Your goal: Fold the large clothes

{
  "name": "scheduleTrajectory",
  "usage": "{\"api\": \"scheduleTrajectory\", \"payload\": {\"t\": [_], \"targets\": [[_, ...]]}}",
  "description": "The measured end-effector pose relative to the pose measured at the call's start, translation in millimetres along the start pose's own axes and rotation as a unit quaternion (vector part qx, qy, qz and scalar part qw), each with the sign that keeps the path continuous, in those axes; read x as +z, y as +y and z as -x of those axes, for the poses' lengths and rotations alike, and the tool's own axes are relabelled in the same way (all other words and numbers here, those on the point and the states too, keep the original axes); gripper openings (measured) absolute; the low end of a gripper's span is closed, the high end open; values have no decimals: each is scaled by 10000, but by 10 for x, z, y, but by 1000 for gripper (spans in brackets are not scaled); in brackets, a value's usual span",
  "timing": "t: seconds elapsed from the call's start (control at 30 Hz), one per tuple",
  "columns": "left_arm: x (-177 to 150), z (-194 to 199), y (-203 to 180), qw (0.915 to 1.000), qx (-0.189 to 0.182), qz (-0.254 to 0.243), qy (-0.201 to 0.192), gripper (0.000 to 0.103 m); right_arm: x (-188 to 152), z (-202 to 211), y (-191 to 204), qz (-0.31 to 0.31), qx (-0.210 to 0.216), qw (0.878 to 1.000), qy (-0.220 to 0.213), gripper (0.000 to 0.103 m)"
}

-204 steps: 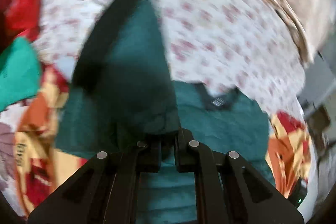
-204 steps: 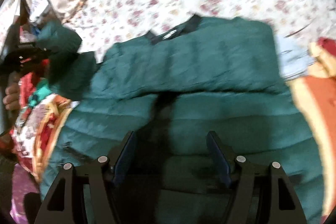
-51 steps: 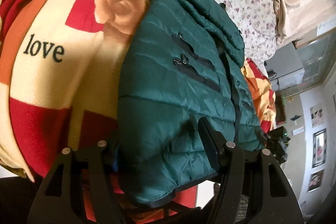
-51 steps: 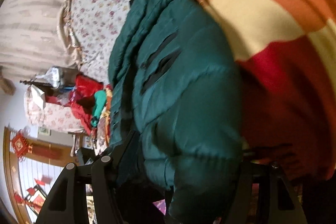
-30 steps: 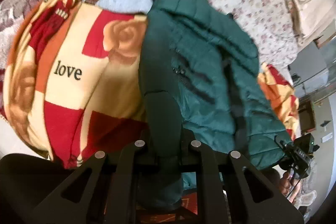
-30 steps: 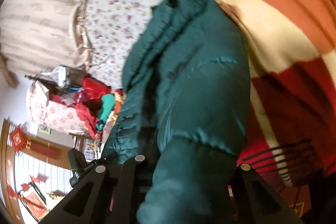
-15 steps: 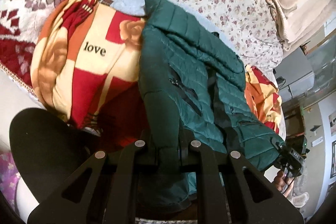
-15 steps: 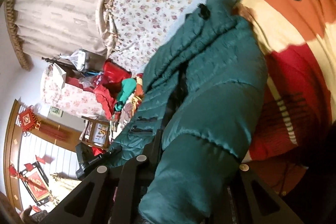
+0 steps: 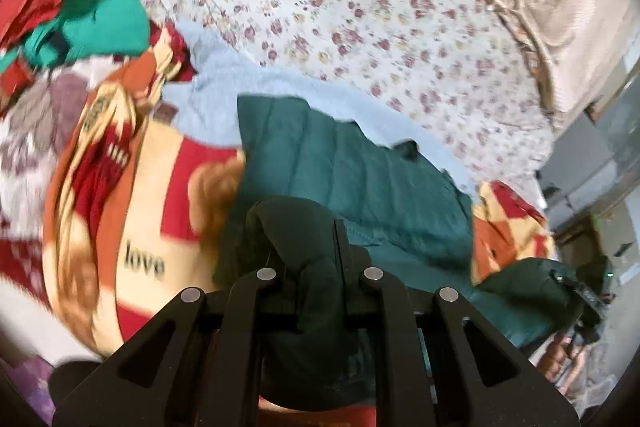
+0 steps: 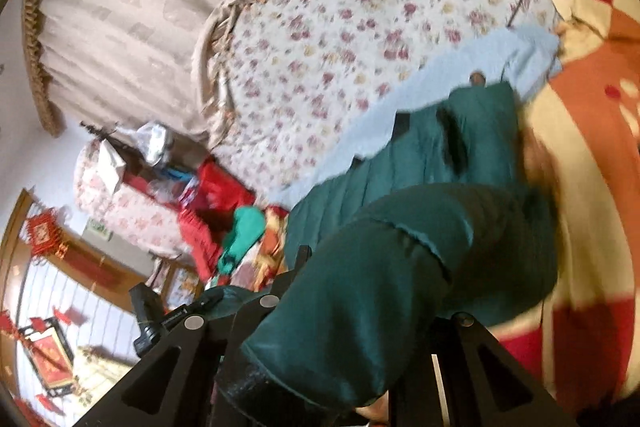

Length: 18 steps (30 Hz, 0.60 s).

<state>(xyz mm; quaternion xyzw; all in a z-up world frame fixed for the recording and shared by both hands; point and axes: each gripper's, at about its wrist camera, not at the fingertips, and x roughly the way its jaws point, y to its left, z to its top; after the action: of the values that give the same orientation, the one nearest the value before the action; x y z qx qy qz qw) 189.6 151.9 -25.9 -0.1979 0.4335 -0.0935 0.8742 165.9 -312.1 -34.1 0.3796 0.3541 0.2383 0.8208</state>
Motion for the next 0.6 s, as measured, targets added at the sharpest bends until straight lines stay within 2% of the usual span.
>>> {"api": "scheduleTrajectory", "payload": {"t": [0.3,0.5,0.6], "targets": [[692,-1122,-23,9953,924,-89,277,12,803,-885,-473,-189,-996,9948,-64,15],[913,-1715,88,9931,1026,138,553,16,1072,-1442,-961,-669,-1461,9869,121,16],[950,-1821,139,9941,835,304,626,17,1091,-1567,-1084,-720,-1538,9853,183,17]]}}
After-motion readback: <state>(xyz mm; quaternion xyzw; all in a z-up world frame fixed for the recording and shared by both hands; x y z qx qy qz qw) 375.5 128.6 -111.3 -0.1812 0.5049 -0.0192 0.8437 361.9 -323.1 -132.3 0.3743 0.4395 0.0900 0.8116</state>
